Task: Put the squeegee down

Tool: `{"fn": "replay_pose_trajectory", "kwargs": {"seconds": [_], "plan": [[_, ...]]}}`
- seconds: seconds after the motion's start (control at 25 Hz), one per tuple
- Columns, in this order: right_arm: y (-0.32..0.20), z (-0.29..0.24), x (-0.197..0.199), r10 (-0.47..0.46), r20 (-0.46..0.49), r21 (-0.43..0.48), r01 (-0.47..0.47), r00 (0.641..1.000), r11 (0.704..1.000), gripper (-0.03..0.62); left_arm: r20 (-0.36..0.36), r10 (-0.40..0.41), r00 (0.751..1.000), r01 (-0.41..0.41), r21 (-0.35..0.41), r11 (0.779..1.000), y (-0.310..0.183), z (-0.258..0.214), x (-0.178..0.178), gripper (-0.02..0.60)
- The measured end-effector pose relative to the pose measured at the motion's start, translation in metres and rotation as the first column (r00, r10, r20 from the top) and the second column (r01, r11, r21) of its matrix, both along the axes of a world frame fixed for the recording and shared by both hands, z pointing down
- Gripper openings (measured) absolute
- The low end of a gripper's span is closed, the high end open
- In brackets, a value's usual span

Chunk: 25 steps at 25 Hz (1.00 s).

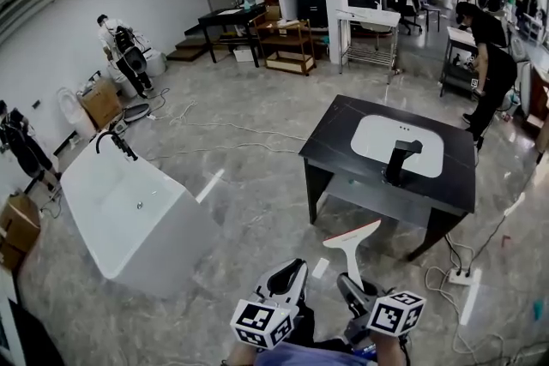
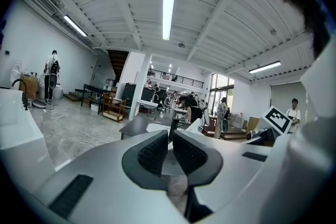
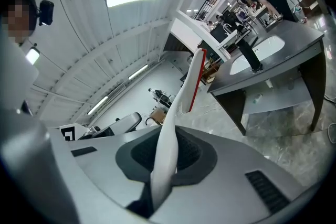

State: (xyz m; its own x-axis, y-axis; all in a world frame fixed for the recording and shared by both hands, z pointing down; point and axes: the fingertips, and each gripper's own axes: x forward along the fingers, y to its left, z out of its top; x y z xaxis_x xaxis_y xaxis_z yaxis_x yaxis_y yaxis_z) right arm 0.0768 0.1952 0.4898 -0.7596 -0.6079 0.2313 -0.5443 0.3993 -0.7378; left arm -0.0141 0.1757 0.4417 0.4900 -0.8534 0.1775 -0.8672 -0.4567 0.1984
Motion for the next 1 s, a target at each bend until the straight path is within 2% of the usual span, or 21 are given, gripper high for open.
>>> {"fn": "replay_pose_trajectory", "kwargs": {"seconds": [0.56, 0.8, 1.0], "plan": [[-0.138, 0.015, -0.031, 0.033, 0.0, -0.071, -0.033, 0.999, 0.997, 0.038, 0.007, 0.017, 1.0, -0.017, -0.041, 0.999, -0.149, 0.013, -0.04, 0.04], [-0.191, 0.02, -0.04, 0.066, -0.013, -0.087, -0.067, 0.998, 0.994, 0.038, -0.002, 0.056, 0.998, -0.056, -0.062, 0.996, -0.207, 0.024, -0.047, 0.04], [-0.229, 0.016, -0.054, 0.091, -0.02, -0.085, -0.093, 0.996, 0.992, 0.038, 0.0, 0.108, 0.994, -0.108, -0.051, 0.993, -0.248, 0.023, -0.053, 0.04]]}}
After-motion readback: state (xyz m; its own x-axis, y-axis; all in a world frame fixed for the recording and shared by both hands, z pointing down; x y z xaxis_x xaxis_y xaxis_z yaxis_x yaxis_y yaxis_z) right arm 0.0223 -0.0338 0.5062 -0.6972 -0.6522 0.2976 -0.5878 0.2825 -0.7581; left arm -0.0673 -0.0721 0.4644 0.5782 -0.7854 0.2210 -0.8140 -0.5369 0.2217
